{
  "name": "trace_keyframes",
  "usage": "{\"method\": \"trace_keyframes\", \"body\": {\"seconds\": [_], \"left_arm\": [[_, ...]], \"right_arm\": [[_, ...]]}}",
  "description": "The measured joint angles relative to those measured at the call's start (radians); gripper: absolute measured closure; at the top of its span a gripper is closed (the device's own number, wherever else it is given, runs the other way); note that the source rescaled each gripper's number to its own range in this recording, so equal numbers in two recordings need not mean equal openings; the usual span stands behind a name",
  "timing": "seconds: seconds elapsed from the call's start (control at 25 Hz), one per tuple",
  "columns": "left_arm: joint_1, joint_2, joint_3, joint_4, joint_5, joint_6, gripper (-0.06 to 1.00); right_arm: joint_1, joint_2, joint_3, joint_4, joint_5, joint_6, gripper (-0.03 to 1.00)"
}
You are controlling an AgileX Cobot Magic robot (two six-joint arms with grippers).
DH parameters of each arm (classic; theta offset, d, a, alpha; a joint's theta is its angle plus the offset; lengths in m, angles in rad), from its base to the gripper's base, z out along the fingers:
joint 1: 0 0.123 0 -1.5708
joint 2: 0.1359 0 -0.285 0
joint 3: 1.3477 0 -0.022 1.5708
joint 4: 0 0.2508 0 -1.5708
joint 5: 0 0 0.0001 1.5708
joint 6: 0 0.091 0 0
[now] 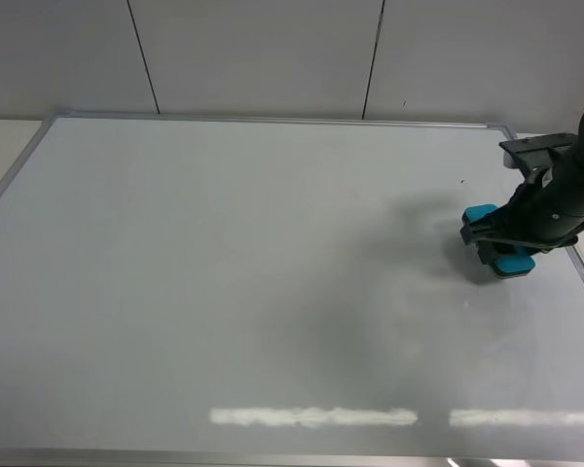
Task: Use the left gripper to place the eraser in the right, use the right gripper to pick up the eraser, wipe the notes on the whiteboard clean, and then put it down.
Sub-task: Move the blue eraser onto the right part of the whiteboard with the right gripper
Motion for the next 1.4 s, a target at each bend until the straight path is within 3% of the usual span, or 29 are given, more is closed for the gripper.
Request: {"method": "trace_keyframes", "body": {"seconds": [0.12, 0.48, 0.56, 0.68, 0.8, 1.4], "left_arm": [[0.000, 0.000, 0.000, 0.000, 0.000, 0.000, -0.06], [0.000, 0.000, 0.000, 0.000, 0.000, 0.000, -0.06], [0.000, 0.000, 0.000, 0.000, 0.000, 0.000, -0.06], [0.000, 0.000, 0.000, 0.000, 0.000, 0.000, -0.06], [0.000, 0.000, 0.000, 0.000, 0.000, 0.000, -0.06], [0.000, 0.000, 0.000, 0.000, -0.001, 0.000, -0.06]], "right_arm": [[0.000, -0.001, 0.004, 0.000, 0.004, 0.044, 0.95], [0.000, -0.005, 0.009, 0.028, 0.132, 0.076, 0.95], [0.000, -0.017, 0.033, 0.052, 0.111, 0.076, 0.95], [0.000, -0.083, 0.146, 0.105, -0.028, 0.076, 0.95], [0.000, -0.132, 0.177, 0.116, -0.093, 0.078, 0.95], [0.000, -0.143, 0.180, 0.127, -0.109, 0.079, 0.95]]}}
